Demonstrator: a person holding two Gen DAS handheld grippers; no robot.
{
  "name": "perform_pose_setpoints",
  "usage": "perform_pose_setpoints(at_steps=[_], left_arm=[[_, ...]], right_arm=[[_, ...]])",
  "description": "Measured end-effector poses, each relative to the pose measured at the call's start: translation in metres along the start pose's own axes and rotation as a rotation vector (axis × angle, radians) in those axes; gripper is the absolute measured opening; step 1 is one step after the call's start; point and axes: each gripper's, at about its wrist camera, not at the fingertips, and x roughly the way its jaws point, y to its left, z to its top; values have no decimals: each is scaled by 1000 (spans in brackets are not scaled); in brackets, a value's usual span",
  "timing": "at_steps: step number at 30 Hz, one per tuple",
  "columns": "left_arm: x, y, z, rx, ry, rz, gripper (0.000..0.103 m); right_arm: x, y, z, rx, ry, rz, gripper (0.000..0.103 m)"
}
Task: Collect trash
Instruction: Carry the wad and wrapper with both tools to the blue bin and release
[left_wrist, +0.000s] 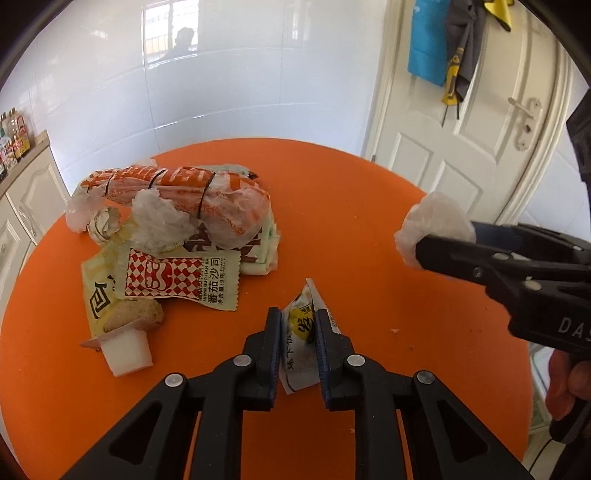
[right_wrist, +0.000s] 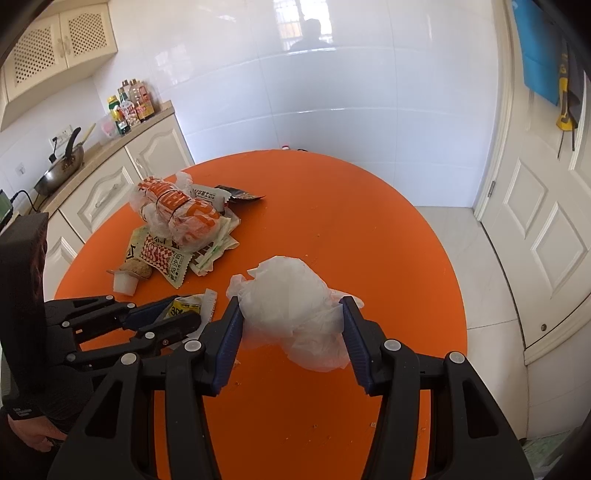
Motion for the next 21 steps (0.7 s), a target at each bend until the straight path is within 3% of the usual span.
perform_pose_setpoints(at_steps=[11, 21], left_arm=[[-22, -8, -8, -16, -71, -20, 8], [-97, -28, -17, -23, -203, -24, 8]], right_arm=[[-19, -6, 0, 12, -34, -19, 53], [-70, -25, -1, 44, -135, -29, 53]])
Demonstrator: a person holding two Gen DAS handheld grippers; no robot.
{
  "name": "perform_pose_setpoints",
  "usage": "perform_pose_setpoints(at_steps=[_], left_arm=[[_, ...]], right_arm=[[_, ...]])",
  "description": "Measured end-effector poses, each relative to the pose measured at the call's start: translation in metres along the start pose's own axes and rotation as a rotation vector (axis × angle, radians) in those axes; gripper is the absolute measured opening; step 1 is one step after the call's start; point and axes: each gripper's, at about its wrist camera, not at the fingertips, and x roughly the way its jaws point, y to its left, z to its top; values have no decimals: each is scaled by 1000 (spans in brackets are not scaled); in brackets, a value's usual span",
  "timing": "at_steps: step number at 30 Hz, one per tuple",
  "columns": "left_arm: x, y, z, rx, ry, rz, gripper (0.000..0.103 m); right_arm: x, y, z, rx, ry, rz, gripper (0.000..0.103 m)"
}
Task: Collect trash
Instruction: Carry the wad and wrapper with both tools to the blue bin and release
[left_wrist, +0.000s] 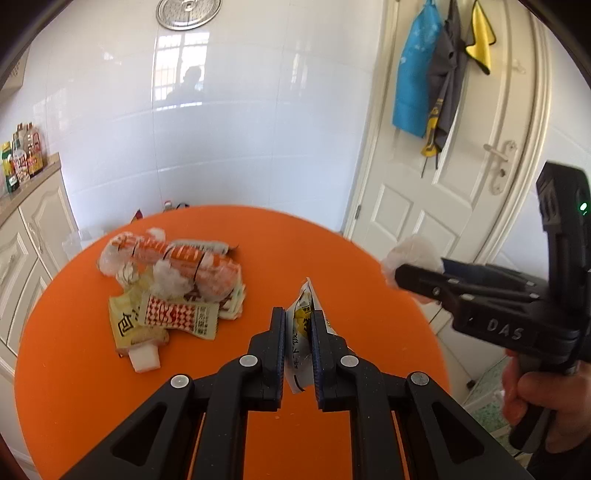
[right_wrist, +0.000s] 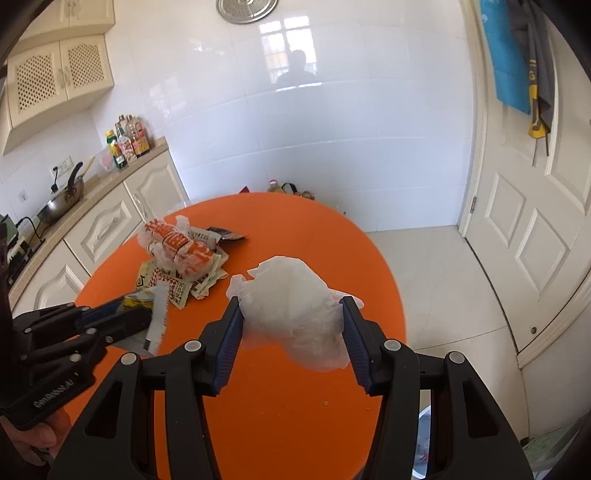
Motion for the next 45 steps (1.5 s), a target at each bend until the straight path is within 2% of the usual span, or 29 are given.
perform_pose_setpoints(at_steps=[5, 9, 16, 22, 26, 29, 36, 38, 43, 45], left_arm=[[-26, -29, 3, 29, -48, -48, 8], [-28, -61, 12, 67, -67, -106, 8], [2, -121, 19, 126, -39, -230, 8], [38, -181, 21, 176, 19, -326, 8], [82, -213, 13, 204, 105, -366, 9], [126, -229, 2, 210, 199, -390, 9], [241, -256, -27, 212, 440, -387, 9], [273, -260, -25, 191, 502, -396, 9], [339, -271, -29, 176, 620, -375, 12], [362, -279, -23, 178, 651, -357, 19]], right_arm=[[-25, -20, 0, 24, -39, -37, 53], [-50, -47, -5, 63, -67, -84, 53], [-97, -112, -26, 162, -103, -208, 53], [-124, -175, -56, 260, -86, -330, 53], [-125, -225, -87, 360, -45, -388, 53], [-113, -263, -115, 441, 8, -411, 53], [-49, -334, -178, 615, 149, -359, 53], [-32, -347, -193, 656, 177, -337, 53], [5, -382, -222, 762, 235, -308, 55], [14, -392, -232, 788, 258, -312, 61]])
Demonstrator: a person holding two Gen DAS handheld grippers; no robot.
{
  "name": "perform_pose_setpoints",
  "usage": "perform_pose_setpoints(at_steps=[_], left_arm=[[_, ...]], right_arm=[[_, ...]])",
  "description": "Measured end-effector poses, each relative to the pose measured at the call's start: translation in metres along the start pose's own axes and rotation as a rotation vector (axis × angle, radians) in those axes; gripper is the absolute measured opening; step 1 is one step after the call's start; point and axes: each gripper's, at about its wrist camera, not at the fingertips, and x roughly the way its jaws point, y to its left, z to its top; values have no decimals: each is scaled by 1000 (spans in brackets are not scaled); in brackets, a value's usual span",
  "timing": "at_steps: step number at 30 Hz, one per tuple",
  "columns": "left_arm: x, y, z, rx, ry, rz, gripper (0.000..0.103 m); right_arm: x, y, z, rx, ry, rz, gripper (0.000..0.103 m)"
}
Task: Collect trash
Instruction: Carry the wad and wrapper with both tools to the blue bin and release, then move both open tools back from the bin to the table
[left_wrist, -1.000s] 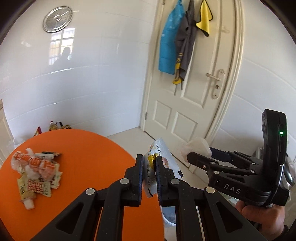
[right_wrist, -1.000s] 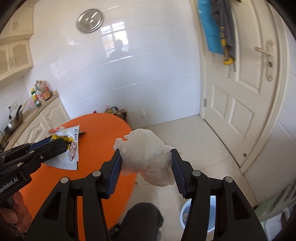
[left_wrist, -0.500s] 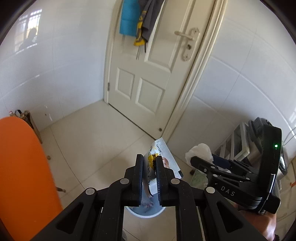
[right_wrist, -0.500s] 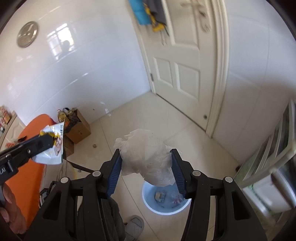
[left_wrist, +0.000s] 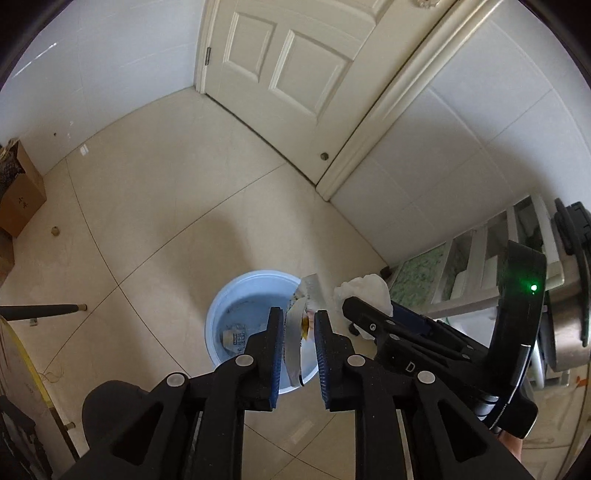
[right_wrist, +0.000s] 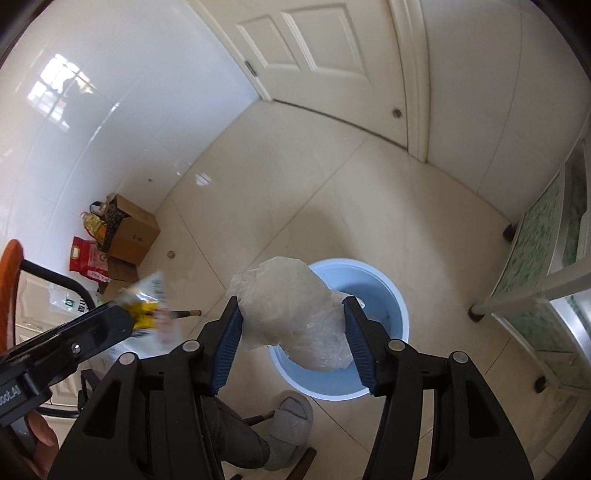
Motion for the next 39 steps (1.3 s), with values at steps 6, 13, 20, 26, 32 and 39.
perform_pose_setpoints(at_steps=[6, 13, 20, 26, 32, 39], left_arm=[[17, -4, 26, -14, 3, 59, 70], [-12, -28, -4, -11, -63, 141, 83], [-56, -53, -40, -10, -150, 153, 86], [-141, -54, -91, 3, -266, 152, 88], [-242, -32, -153, -23, -438, 153, 93], [-345, -4, -221, -103, -613, 189, 96]], right_arm=[[14, -18, -2, 69, 6, -10, 90], [-1, -19, -6, 103, -30, -69, 103], [-41, 9, -6, 70, -87, -74, 103], [-94, 55, -7, 8, -175, -42, 103], [-154, 122, -10, -103, -279, 3, 103], [-206, 202, -25, -221, -364, 79, 103]])
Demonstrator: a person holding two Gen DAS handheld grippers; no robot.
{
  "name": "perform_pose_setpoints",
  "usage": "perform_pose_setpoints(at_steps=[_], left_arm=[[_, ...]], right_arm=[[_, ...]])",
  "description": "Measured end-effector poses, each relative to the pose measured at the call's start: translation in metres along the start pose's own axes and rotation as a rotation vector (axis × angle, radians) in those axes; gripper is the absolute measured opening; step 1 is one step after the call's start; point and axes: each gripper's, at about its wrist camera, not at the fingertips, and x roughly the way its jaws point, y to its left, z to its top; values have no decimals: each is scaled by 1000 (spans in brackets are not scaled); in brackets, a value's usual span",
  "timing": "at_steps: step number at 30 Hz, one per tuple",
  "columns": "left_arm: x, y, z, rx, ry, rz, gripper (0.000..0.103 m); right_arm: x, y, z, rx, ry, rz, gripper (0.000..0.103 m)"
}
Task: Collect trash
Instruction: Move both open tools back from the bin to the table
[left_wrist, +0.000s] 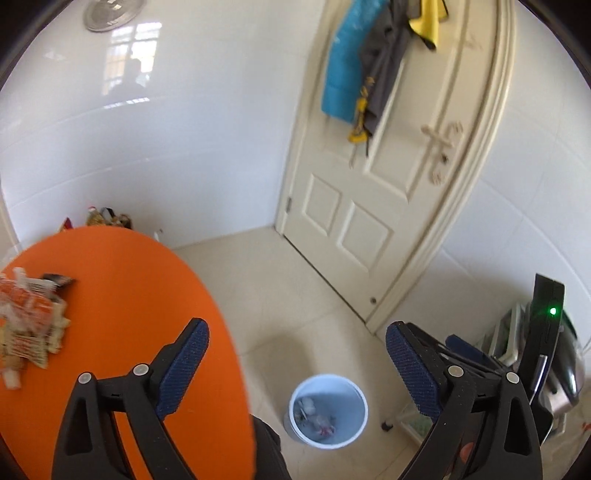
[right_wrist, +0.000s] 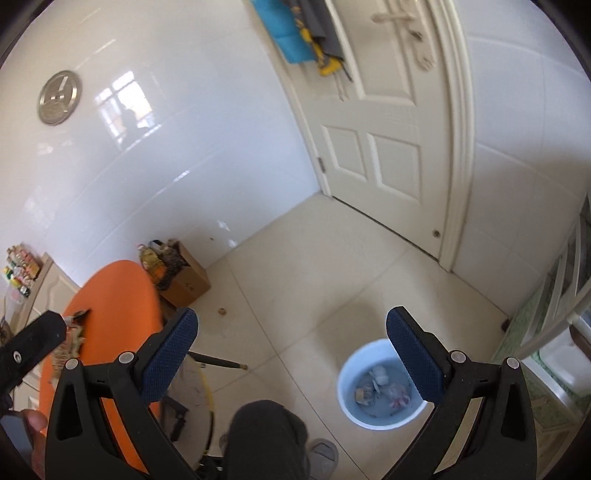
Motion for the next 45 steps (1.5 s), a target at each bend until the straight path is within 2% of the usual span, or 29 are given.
perform_pose_setpoints(at_steps=[5, 10, 14, 20, 25, 31, 38, 45], left_arm=[[-75, 32, -12, -28, -145, 105, 102], [-136, 62, -28, -52, -231, 196, 102], [-173, 79, -43, -56, -277, 289, 102], [-204, 80, -82, -87, -313, 399, 102], [-220, 91, -99, -117, -324, 463, 102], [-208, 103, -80, -153, -326, 510, 102], [-221, 139, -80, -188, -330, 556, 102], [-201, 169, -93, -231, -258, 573, 102]], right_arm=[[-26, 60, 6, -81, -57, 75, 103], [-41, 113, 6, -155, -95, 150, 103], [-49, 154, 1, -216, -113, 205, 103], [-59, 216, -12, -325, -136, 283, 103], [-66, 259, -26, -409, -159, 319, 103], [-72, 301, -45, -481, -173, 359, 103], [-75, 329, -59, -536, -193, 371, 103], [-58, 341, -63, -560, -187, 348, 103]])
